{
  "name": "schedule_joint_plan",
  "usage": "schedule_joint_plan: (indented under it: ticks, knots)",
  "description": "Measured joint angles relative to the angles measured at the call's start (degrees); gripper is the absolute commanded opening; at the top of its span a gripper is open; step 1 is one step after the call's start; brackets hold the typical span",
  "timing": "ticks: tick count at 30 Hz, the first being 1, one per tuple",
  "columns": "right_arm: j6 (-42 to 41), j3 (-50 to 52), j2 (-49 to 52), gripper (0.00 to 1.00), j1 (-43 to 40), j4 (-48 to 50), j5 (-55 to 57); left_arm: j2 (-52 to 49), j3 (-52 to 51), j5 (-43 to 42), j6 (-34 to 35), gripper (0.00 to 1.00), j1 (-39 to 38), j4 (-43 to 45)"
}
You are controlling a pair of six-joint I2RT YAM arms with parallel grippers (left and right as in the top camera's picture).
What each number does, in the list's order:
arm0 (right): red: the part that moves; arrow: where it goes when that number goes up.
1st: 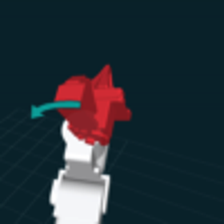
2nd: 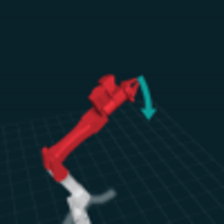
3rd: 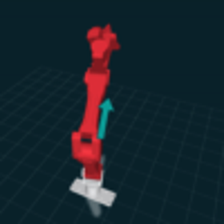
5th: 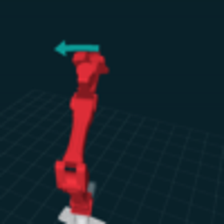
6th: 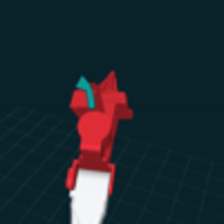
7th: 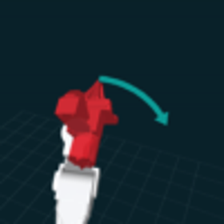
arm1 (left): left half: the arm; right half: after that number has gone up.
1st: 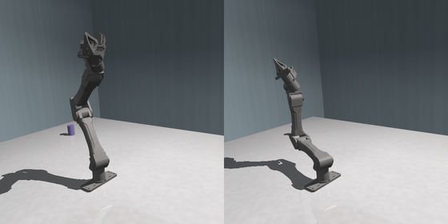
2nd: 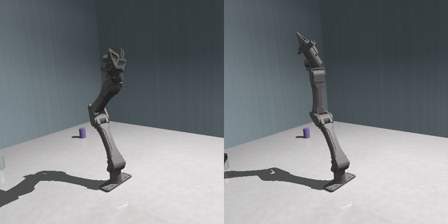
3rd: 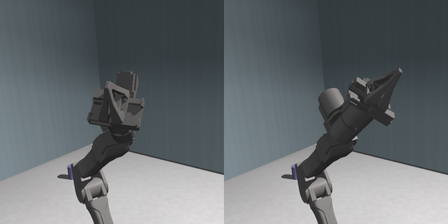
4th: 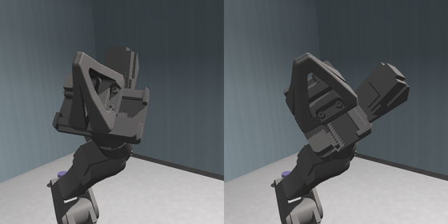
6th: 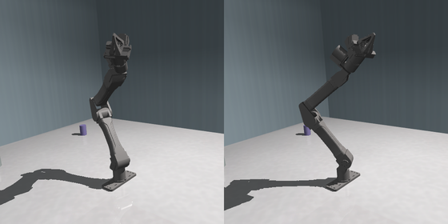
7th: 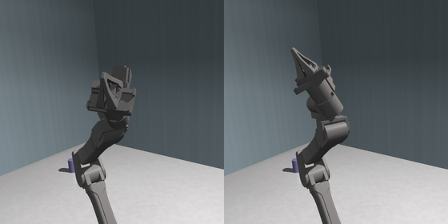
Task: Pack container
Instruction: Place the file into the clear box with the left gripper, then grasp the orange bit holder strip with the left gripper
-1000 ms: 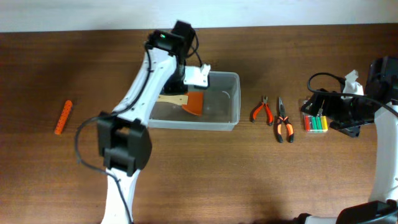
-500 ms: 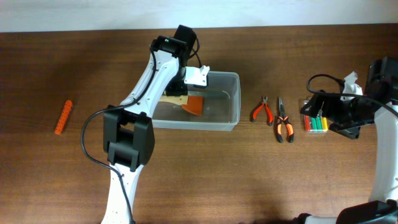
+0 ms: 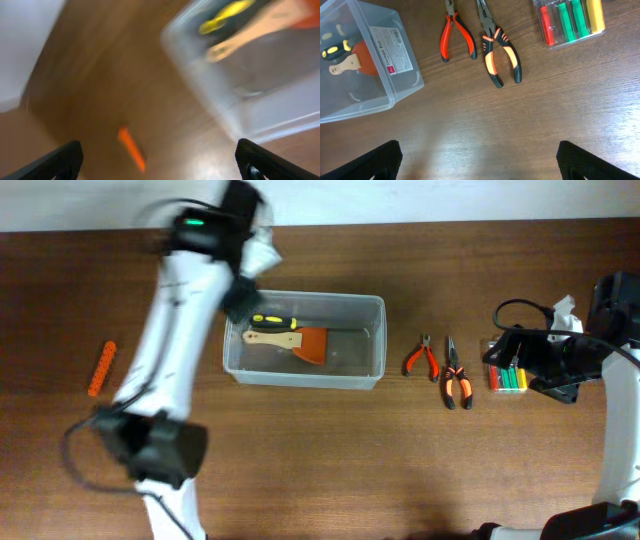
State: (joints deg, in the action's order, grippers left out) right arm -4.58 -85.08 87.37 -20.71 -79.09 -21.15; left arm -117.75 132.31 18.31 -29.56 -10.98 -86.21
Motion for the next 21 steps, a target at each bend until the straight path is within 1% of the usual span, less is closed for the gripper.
schedule_joint_plan:
  ticks: [3,5,8,10,12,13,14,16,21]
  knots:
    - [-0.07,0.0,0.0,0.99,0.0,-0.02,0.0,2.49,0.04,-0.26,5.62,0.99,10.54,-1.33]
    - [-0.11,0.0,0.0,0.98,0.0,-0.02,0.02,2.36,-2.32,-2.71,7.85,0.99,18.14,0.39]
    - [-0.13,0.0,0.0,0.98,0.0,0.0,0.02,0.46,-8.09,-6.86,9.07,1.0,27.76,4.83]
    - [-0.17,0.0,0.0,0.98,0.0,-0.02,0.0,-2.29,-13.0,-11.15,7.41,0.96,34.03,7.82]
    - [-0.13,0.0,0.0,0.98,0.0,0.0,0.0,-4.2,-15.1,-13.51,5.73,0.93,36.61,8.81]
    - [-0.15,0.0,0.0,0.98,0.0,0.0,0.02,-5.57,-16.31,-14.99,4.57,0.85,37.94,9.55]
    - [-0.13,0.0,0.0,0.98,0.0,0.04,0.02,-6.56,-16.92,-15.85,3.58,0.8,38.69,10.1]
    - [-0.15,0.0,0.0,0.98,0.0,0.22,0.0,-8.66,-17.97,-17.66,1.27,0.79,39.69,12.72]
    - [-0.15,0.0,0.0,0.98,0.0,0.22,0.0,-11.98,-18.18,-19.26,-3.69,0.79,39.28,17.35]
